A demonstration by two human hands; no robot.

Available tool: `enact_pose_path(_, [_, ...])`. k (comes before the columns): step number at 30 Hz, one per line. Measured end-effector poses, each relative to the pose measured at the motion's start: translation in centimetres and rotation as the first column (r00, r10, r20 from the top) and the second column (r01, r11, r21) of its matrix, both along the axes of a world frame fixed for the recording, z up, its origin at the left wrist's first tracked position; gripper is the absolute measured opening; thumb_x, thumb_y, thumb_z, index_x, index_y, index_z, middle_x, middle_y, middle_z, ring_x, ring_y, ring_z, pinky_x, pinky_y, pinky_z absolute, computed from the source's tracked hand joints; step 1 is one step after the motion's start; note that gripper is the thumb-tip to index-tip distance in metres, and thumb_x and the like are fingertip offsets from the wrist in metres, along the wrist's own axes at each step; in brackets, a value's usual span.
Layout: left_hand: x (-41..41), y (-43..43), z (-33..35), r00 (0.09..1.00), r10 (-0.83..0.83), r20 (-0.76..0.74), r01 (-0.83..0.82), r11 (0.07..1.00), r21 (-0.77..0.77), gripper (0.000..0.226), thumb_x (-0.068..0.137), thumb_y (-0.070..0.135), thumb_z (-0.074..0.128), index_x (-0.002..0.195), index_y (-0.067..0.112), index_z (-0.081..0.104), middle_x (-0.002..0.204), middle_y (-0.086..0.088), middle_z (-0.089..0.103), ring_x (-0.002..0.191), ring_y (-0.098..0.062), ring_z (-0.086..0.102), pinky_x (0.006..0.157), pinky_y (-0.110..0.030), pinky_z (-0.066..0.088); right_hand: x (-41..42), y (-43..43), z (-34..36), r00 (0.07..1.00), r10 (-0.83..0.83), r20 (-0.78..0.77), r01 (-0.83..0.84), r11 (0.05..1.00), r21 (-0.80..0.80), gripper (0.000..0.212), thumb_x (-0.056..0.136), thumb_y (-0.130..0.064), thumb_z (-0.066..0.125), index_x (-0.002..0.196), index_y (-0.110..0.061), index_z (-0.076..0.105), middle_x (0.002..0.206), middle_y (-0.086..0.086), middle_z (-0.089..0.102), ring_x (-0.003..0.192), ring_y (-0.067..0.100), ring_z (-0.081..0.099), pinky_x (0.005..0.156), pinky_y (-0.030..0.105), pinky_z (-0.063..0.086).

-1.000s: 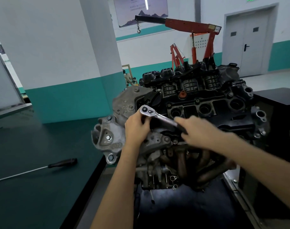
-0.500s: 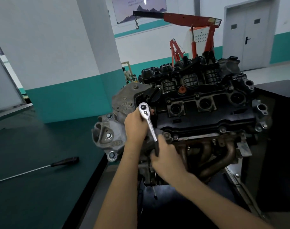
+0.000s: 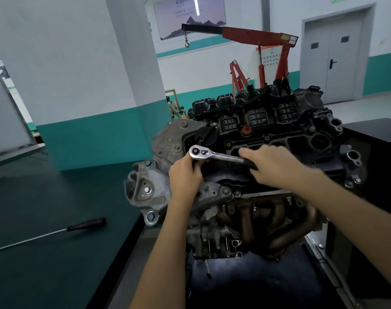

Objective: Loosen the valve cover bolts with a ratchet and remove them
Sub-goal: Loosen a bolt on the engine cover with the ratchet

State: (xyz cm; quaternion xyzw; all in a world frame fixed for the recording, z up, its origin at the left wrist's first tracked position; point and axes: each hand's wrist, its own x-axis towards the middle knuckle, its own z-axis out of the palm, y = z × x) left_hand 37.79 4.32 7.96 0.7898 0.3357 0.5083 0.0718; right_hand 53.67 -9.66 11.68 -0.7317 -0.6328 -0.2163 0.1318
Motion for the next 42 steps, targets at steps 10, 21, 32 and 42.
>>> enact_pose_path(10, [0.3,0.7,-0.3,0.997,0.05,-0.059,-0.054,0.995,-0.081,0.014,0.093,0.014,0.057,0.089,0.005,0.067,0.08,-0.01,0.07,0.077,-0.03,0.063,0.072,-0.04,0.048,-13.5,1.8,-9.3,0.58,0.187,-0.793,0.004,0.972,0.233,0.032,0.084,-0.009,0.051,0.114,-0.018,0.041,0.084,0.011,0.059,0.08,0.037,0.06,0.066,0.039,0.05])
enact_pose_path(21, [-0.4,0.4,0.1,0.987,-0.158,0.018,0.158,0.987,-0.033,0.014,0.094,0.014,0.057,0.091,0.006,0.068,0.075,-0.008,0.069,0.072,-0.028,0.062,0.063,-0.034,0.038,0.6,0.1,0.0,0.999,0.01,0.054,-0.008,0.999,-0.035,0.035,0.089,-0.02,0.054,0.123,-0.024,0.046,0.097,0.011,0.066,0.089,0.035,0.065,0.067,0.036,0.044])
enact_pose_path(32, [0.2,0.5,-0.3,0.996,-0.08,0.042,0.085,0.99,-0.111,0.011,0.088,0.008,0.057,0.085,0.01,0.068,0.082,-0.006,0.072,0.081,-0.027,0.067,0.074,-0.04,0.052,-11.3,1.0,-9.3,0.655,0.169,-0.736,-0.016,0.978,0.21,0.032,0.084,-0.014,0.054,0.114,-0.02,0.044,0.081,0.012,0.062,0.08,0.038,0.062,0.065,0.039,0.05])
enact_pose_path(42, [-0.4,0.4,0.0,0.978,-0.206,-0.018,0.206,0.978,0.017,0.022,0.088,0.016,0.055,0.105,0.025,0.066,0.094,0.01,0.071,0.089,-0.014,0.065,0.073,-0.031,0.047,-3.5,-0.3,-4.6,0.847,0.133,-0.515,-0.164,0.986,-0.015,0.033,0.081,-0.01,0.059,0.11,-0.024,0.053,0.076,0.002,0.057,0.075,0.032,0.062,0.062,0.033,0.046])
